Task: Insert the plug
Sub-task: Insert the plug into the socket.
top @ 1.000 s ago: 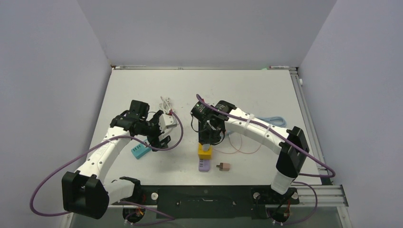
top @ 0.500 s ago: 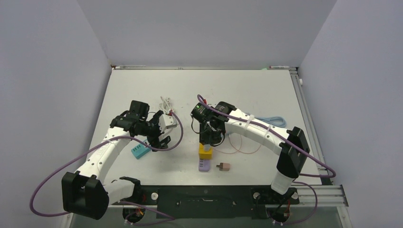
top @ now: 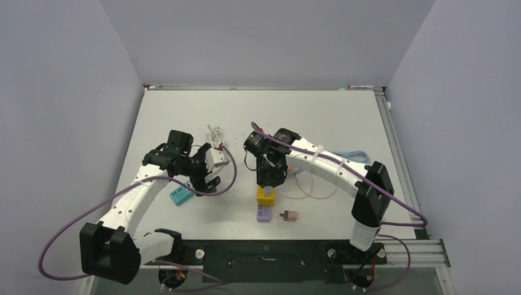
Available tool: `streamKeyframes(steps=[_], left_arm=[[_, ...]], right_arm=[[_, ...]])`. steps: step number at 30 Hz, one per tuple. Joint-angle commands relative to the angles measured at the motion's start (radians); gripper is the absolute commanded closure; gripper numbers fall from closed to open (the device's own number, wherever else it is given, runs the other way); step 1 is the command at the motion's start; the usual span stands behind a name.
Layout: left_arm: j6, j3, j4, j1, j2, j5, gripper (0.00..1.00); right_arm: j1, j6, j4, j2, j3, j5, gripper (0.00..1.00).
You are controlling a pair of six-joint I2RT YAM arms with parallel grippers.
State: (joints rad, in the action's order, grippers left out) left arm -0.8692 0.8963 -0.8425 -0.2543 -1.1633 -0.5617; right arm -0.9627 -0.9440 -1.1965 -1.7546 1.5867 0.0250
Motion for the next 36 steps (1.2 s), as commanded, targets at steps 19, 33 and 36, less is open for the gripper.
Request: streamKeyframes(steps=[19, 33, 36], left_arm=[[0.016, 0.017, 0.009, -0.002, 0.032, -0.015, 0.04], [0.017, 0.015, -0.001, -0.002, 0.046, -0.038, 0.04], [0.004, 0.013, -0.011, -0.005, 0.043, -0.044, 0.04]], right_arm=[[-0.071, -0.019, -0.111, -0.149, -0.045, 0.064, 0.95], [-0.032, 0.048, -0.062, -0.205, -0.115, 0.025, 0.95], [-0.028, 0.071, -0.061, -0.223, -0.113, -0.001, 0.95]])
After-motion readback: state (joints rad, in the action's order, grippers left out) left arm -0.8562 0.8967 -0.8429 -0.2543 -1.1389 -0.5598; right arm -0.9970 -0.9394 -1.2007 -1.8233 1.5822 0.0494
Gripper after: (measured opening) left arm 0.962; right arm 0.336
